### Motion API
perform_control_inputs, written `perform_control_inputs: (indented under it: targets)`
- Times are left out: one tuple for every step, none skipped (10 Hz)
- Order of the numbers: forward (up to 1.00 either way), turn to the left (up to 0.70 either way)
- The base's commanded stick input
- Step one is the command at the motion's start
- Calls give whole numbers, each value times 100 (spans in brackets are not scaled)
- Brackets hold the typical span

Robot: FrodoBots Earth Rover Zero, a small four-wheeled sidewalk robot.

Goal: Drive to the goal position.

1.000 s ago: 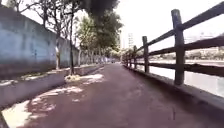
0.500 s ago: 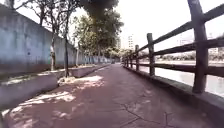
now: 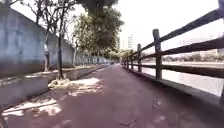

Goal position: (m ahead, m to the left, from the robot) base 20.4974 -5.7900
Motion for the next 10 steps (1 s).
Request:
perform_control_inputs:
  targets:
    - [100, 1]
    - [100, 1]
    - [100, 1]
    - [100, 1]
    - [100, 1]
    - [100, 1]
    - [100, 1]
    - [100, 1]
    - [100, 1]
    - [100, 1]
